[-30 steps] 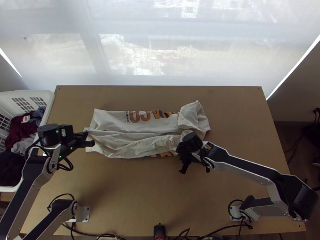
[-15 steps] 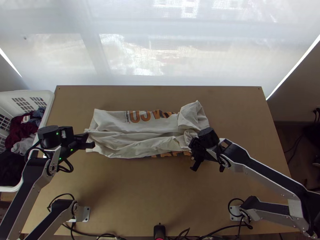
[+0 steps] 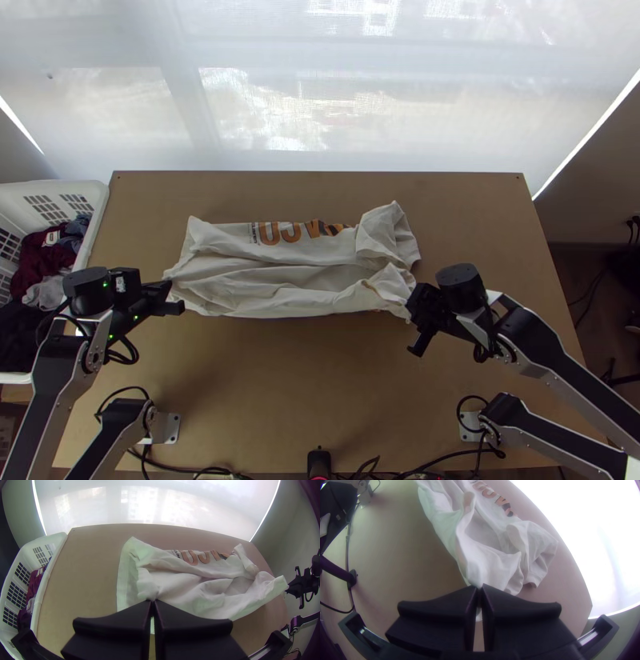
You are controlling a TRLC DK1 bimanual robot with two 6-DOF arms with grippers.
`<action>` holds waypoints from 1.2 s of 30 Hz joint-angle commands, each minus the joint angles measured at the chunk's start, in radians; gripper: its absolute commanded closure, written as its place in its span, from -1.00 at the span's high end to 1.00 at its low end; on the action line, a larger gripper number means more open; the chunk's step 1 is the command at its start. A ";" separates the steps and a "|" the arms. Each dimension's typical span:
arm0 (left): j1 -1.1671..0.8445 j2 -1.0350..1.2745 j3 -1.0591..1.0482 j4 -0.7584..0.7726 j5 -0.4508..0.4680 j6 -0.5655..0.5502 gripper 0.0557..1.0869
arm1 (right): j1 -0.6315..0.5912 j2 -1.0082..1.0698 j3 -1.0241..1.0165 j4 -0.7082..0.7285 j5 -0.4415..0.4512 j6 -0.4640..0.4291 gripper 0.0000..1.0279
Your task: Fold the t-shirt
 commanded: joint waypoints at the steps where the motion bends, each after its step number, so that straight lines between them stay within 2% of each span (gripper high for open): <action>1: 0.005 -0.089 -0.006 -0.091 -0.001 0.018 -0.94 | 0.015 -0.125 0.005 -0.100 -0.001 -0.008 -0.95; 15: 0.011 -0.224 -0.016 -0.240 -0.003 0.049 -0.93 | 0.099 -0.197 0.068 -0.321 -0.007 -0.017 -0.95; 26: 0.030 -0.241 -0.013 -0.255 -0.004 0.101 -0.93 | 0.194 -0.150 0.275 -0.448 -0.031 -0.008 -0.95; 36: 0.037 -0.236 -0.011 -0.218 -0.004 0.106 -0.93 | 0.204 -0.078 0.390 -0.415 -0.030 -0.011 -0.95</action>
